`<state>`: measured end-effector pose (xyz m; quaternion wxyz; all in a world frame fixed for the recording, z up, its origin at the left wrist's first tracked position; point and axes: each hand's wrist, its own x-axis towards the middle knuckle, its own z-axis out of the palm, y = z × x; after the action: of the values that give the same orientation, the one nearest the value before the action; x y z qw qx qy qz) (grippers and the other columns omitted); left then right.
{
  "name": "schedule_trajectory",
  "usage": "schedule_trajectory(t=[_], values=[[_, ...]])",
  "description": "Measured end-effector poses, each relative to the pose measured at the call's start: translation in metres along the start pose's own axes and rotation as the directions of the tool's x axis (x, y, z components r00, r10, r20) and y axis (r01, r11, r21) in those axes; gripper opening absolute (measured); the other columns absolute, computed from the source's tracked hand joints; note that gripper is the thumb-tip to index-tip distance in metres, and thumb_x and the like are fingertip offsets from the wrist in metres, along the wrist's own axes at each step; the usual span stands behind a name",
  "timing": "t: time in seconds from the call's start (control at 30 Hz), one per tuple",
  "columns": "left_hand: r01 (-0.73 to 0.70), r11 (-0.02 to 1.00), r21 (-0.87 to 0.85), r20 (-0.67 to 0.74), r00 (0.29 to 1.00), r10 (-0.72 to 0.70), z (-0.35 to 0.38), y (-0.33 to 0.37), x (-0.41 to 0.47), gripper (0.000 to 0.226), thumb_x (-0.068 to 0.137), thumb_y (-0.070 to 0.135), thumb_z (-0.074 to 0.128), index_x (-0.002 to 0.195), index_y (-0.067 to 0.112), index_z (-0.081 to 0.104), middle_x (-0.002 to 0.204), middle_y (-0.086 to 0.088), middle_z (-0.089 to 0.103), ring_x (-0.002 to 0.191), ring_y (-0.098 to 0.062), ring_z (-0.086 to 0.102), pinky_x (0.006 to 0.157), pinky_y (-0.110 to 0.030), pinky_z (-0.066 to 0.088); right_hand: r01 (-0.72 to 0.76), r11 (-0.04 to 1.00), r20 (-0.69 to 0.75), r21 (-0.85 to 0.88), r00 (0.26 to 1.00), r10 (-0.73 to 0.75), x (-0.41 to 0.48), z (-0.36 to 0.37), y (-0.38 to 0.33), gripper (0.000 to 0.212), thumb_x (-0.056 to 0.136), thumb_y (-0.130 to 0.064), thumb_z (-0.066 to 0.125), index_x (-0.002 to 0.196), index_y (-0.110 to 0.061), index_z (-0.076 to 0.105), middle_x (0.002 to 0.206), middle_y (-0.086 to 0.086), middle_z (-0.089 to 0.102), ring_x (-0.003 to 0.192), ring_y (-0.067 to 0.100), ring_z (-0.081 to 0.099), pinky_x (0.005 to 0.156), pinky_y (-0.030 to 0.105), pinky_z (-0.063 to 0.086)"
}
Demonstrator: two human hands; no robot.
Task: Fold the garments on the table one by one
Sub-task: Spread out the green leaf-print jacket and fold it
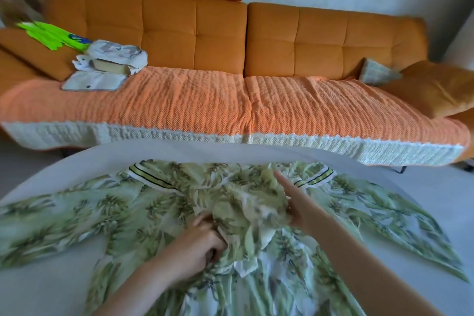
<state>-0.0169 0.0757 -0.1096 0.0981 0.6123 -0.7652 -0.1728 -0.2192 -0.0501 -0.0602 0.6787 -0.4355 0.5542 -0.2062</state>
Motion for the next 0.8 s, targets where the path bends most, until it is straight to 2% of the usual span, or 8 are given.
schedule_trajectory(t=[0.13, 0.27, 0.37, 0.43, 0.5, 0.6, 0.7, 0.8], values=[[0.077, 0.995, 0.059, -0.164, 0.984, -0.067, -0.002, -0.005, -0.024, 0.031, 0.089, 0.002, 0.051, 0.082, 0.028, 0.068, 0.137, 0.027, 0.026, 0.139, 0.001, 0.006, 0.119, -0.031, -0.003, 0.155, 0.984, -0.194, -0.083, 0.966, -0.168, -0.012, 0.004, 0.013, 0.052, 0.076, -0.018, 0.076, 0.122, -0.004, 0.057, 0.112, 0.016, 0.065, 0.073, 0.02, 0.068, 0.053, 0.024, 0.055], [0.217, 0.948, -0.232, -0.466, 0.831, -0.304, -0.022, -0.01, -0.034, 0.051, 0.083, -0.006, 0.057, 0.051, 0.033, 0.047, 0.119, 0.027, 0.043, 0.126, -0.007, 0.041, 0.104, -0.018, 0.026, 0.294, 0.953, -0.146, -0.078, 0.942, -0.303, -0.041, -0.005, 0.029, 0.035, 0.082, -0.017, 0.071, 0.114, -0.007, 0.061, 0.109, 0.008, 0.067, 0.095, 0.023, 0.066, 0.085, 0.037, 0.053], [0.264, 0.873, -0.411, -0.452, 0.772, -0.446, -0.025, -0.004, -0.038, 0.033, 0.091, 0.005, 0.053, 0.076, 0.034, 0.058, 0.109, 0.01, 0.059, 0.091, -0.011, 0.06, 0.072, -0.018, 0.046, 0.196, 0.902, -0.199, -0.384, 0.937, -0.288, -0.053, -0.013, 0.044, 0.083, 0.067, -0.055, 0.075, 0.135, -0.019, 0.042, 0.134, 0.007, 0.045, 0.12, 0.025, 0.048, 0.101, 0.047, 0.042], [0.261, 0.852, -0.453, -0.34, 0.833, -0.436, -0.028, 0.015, -0.037, 0.018, 0.093, 0.03, 0.052, 0.11, 0.03, 0.056, 0.105, 0.014, 0.059, 0.075, 0.0, 0.058, 0.058, -0.014, 0.048, 0.219, 0.795, -0.262, -0.566, 0.867, -0.425, -0.058, -0.014, 0.049, 0.076, 0.075, -0.054, 0.068, 0.139, -0.025, 0.038, 0.139, 0.002, 0.034, 0.131, 0.022, 0.028, 0.109, 0.047, 0.029], [0.264, 0.807, -0.529, -0.197, 0.886, -0.42, -0.025, 0.034, -0.03, 0.047, 0.087, 0.046, 0.055, 0.129, 0.028, 0.043, 0.108, 0.017, 0.055, 0.079, 0.004, 0.057, 0.06, -0.011, 0.047, 0.334, 0.66, -0.144, -0.673, 0.816, -0.56, -0.063, -0.003, 0.046, 0.072, 0.076, -0.056, 0.062, 0.138, -0.029, 0.04, 0.141, -0.003, 0.032, 0.133, 0.019, 0.019, 0.113, 0.047, 0.02], [0.278, 0.8, -0.532, -0.146, 0.9, -0.411, -0.015, 0.051, -0.018, 0.069, 0.081, 0.035, 0.068, 0.141, 0.021, 0.035, 0.105, 0.014, 0.058, 0.082, -0.002, 0.059, 0.065, -0.012, 0.049, 0.312, 0.449, 0.051, -0.837, 0.862, -0.505, -0.057, 0.025, 0.04, 0.076, 0.08, -0.05, 0.064, 0.145, -0.03, 0.03, 0.138, -0.009, 0.042, 0.131, 0.018, 0.024, 0.109, 0.038, 0.018], [0.296, 0.776, -0.556, -0.148, 0.884, -0.443, -0.015, 0.054, -0.017, 0.061, 0.082, 0.025, 0.07, 0.137, 0.019, 0.043, 0.098, 0.012, 0.061, 0.082, -0.003, 0.058, 0.068, -0.013, 0.048, 0.308, 0.489, 0.006, -0.816, 0.85, -0.526, -0.054, 0.04, 0.035, 0.052, 0.083, -0.033, 0.067, 0.131, -0.03, 0.049, 0.098, -0.009, 0.061, 0.114, 0.019, 0.037, 0.087, 0.028, 0.019], [0.205, 0.84, -0.503, -0.184, 0.924, -0.336, -0.024, 0.048, -0.031, 0.017, 0.082, 0.025, 0.067, 0.098, 0.031, 0.065, 0.102, 0.013, 0.064, 0.092, -0.003, 0.059, 0.092, -0.026, 0.049, 0.475, 0.542, 0.047, -0.693, 0.781, -0.623, -0.076, 0.027, 0.031, 0.011, 0.079, -0.031, 0.072, 0.089, -0.033, 0.068, 0.085, -0.019, 0.057, 0.104, 0.012, 0.035, 0.072, 0.025, 0.013]])
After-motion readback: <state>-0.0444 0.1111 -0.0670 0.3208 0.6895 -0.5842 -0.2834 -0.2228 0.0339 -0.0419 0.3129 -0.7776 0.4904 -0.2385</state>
